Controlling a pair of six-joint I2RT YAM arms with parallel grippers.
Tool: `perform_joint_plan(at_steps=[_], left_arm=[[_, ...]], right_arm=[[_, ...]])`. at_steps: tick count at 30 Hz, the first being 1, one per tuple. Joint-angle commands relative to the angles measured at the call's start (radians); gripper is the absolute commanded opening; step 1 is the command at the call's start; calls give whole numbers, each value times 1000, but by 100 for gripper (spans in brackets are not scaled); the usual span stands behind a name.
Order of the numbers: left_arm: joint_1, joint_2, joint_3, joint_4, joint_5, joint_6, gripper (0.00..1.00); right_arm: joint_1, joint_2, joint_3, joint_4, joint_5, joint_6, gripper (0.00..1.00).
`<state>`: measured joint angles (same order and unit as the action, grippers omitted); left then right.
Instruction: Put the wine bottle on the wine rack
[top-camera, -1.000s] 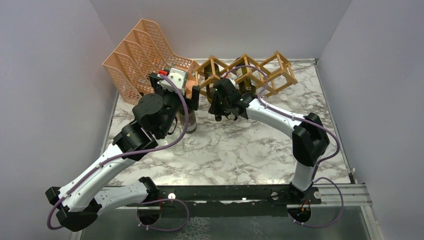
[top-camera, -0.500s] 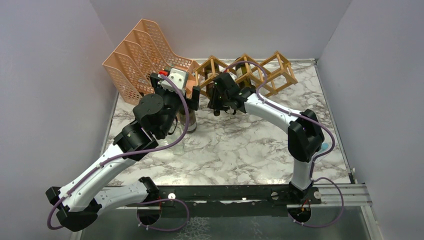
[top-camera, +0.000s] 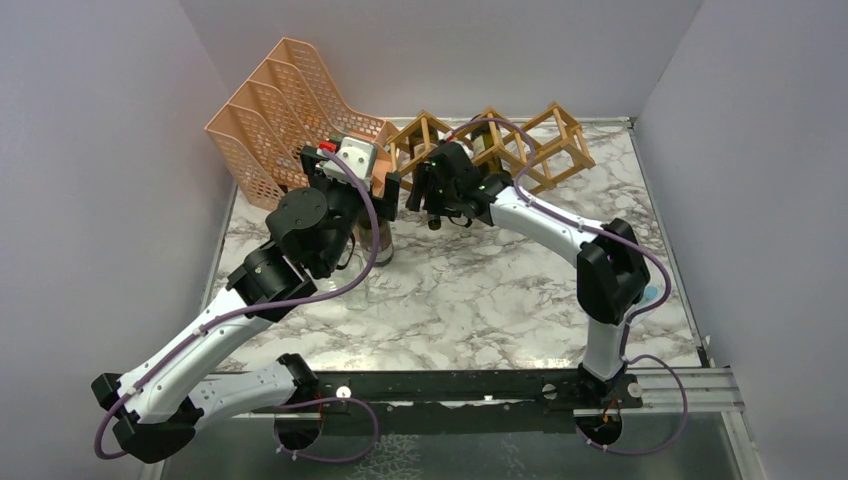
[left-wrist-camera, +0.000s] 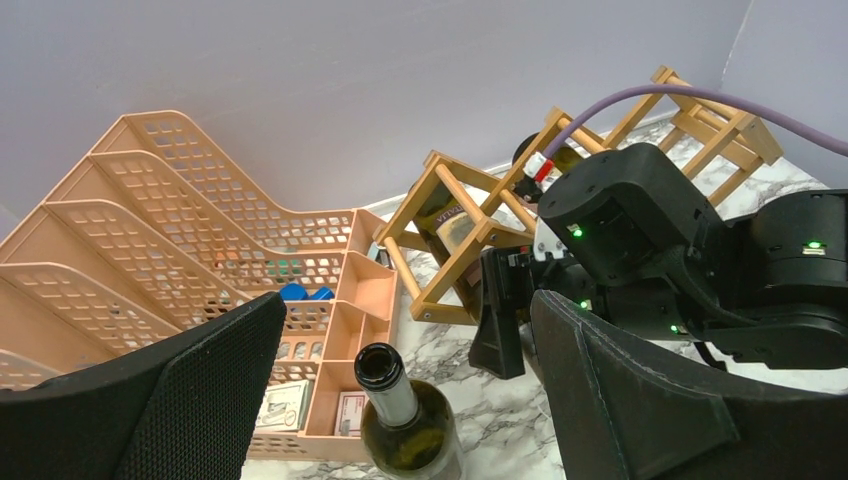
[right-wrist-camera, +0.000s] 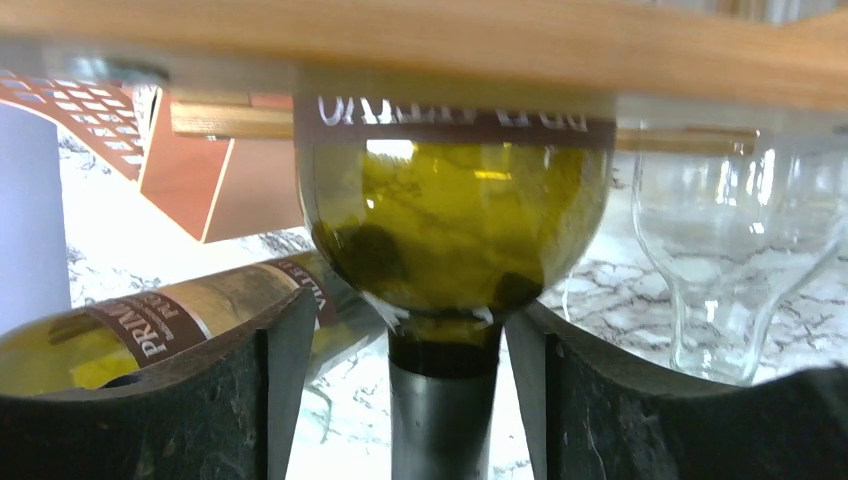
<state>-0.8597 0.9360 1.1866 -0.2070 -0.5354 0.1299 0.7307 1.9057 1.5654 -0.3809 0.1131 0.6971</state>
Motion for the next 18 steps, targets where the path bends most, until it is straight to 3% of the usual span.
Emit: perform_joint_plan(at_steps=[1,12,18], left_arm=[[-3,-13,-5,27,-9,7,99],[-3,-29,-4,32,-21,4,99],[-3,-53,-3,48,-31,-1,99]], right_arm=[[-3,-91,-45,38,4,-15,73],[-3,-276,-169,67,65,-59,75],[-2,-414,-273,242,-115,-277,74]])
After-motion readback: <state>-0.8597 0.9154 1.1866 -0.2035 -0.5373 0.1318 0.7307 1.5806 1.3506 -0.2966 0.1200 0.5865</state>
